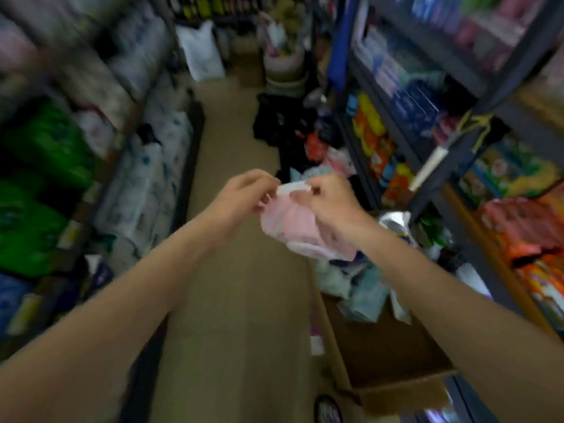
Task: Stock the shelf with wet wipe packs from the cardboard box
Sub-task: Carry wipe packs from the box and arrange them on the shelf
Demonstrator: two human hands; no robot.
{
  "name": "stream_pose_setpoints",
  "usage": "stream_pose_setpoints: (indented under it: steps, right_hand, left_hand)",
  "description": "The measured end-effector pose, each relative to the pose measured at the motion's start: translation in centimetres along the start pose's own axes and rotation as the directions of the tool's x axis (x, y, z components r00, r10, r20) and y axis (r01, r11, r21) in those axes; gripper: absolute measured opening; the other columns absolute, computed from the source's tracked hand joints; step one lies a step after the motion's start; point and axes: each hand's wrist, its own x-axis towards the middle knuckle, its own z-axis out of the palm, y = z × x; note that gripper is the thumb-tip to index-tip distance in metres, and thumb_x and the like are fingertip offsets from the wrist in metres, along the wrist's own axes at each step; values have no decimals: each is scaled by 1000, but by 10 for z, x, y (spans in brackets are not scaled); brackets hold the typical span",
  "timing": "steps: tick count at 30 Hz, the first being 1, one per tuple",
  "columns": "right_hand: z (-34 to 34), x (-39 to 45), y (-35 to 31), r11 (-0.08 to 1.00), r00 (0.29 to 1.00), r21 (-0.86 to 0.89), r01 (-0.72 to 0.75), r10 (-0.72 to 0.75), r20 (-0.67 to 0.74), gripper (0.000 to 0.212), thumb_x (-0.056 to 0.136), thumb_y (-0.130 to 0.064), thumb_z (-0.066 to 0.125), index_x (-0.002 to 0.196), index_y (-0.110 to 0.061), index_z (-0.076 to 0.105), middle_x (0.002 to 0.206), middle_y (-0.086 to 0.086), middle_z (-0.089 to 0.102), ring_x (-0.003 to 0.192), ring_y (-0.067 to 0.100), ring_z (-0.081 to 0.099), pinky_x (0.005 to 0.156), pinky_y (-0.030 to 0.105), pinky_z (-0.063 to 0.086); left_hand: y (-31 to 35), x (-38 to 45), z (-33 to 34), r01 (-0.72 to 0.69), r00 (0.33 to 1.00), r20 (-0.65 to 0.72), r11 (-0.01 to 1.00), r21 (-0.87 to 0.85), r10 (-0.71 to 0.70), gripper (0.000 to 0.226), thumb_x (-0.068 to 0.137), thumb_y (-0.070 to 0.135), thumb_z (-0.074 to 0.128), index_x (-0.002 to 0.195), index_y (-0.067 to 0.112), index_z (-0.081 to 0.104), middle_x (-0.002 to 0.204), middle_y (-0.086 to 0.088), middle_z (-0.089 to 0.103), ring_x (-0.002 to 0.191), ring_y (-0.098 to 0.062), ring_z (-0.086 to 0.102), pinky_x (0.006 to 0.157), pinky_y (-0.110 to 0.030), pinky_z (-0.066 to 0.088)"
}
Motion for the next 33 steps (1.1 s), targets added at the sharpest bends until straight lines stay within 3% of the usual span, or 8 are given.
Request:
stream_pose_setpoints:
  steps: [2, 6, 16, 24, 27, 29, 31, 33]
  right_hand:
    - [0, 12, -60, 987, 999, 160, 9, -1, -52, 32, 78, -22, 68, 54, -9, 51, 63, 12, 45, 64, 20, 44, 59, 31, 28]
    - [8, 6, -202, 847, 984, 518, 121, -170, 48, 30, 80, -12, 67, 57, -8, 49, 61, 11, 48, 60, 18, 50, 53, 25, 34]
    - [40, -42, -493, 322, 779, 947, -8, -591, 207, 31, 93, -17, 49, 69, -11, 68, 69, 3, 66, 61, 15, 62, 62, 23, 49]
    - [98, -66, -627, 229, 600, 966, -121, -758, 255, 24, 93, -22, 49, 83, -12, 69, 84, 8, 68, 80, 21, 64, 85, 32, 49]
    - [105, -80, -669, 55, 514, 988, -143, -849, 122, 30, 96, -17, 46, 79, -16, 71, 82, 2, 69, 77, 12, 63, 70, 23, 53]
    - [119, -80, -687, 0, 470, 996, 90, -882, -42, 18, 95, -11, 47, 109, -14, 58, 108, 5, 63, 93, 14, 61, 77, 24, 50]
    - [140, -76, -701, -54, 265, 649, 759, -885, -384, 54, 89, -1, 54, 137, -14, 34, 141, 11, 39, 123, 21, 46, 103, 34, 41]
    - [161, -71, -722, -111, -153, -108, 988, -814, -560, 87, 77, 2, 65, 146, -18, 17, 153, 15, 16, 141, 28, 20, 116, 42, 18]
  left_hand:
    - [2, -33, -65, -82, 994, -69, 996, 46, 85, 16, 83, 12, 65, 94, 19, 55, 90, 8, 57, 83, -3, 52, 71, -9, 41]
    - [4, -99, -171, -127, 990, -19, 950, 287, 138, 106, 64, 23, 84, 145, 15, 16, 144, 7, 32, 133, -9, 32, 105, -20, 29]
    - [94, -278, -367, -383, 707, -457, 836, 394, 539, 110, 50, 35, 90, 138, 28, 24, 126, 16, 48, 106, 15, 52, 72, -7, 51]
    - [104, -379, -446, -10, 234, -665, 686, 728, 709, 111, 45, 61, 76, 137, 19, 29, 126, 4, 42, 120, -15, 46, 102, -39, 43]
    - [126, -405, -476, 214, 9, -626, 610, 763, 780, 111, 47, 61, 70, 136, 7, 30, 118, 0, 37, 113, -13, 37, 97, -30, 37]
    - [145, -421, -497, 263, -123, -623, 631, 730, 772, 107, 49, 52, 78, 134, 7, 31, 120, -4, 38, 111, -10, 33, 91, -25, 34]
    - [163, -438, -518, 250, -220, -619, 657, 712, 754, 111, 42, 56, 76, 133, 8, 33, 123, -8, 39, 115, -16, 38, 93, -28, 38]
    - [175, -457, -536, 276, -243, -594, 642, 716, 767, 115, 37, 63, 68, 132, 8, 33, 124, -9, 40, 119, -23, 42, 98, -37, 42]
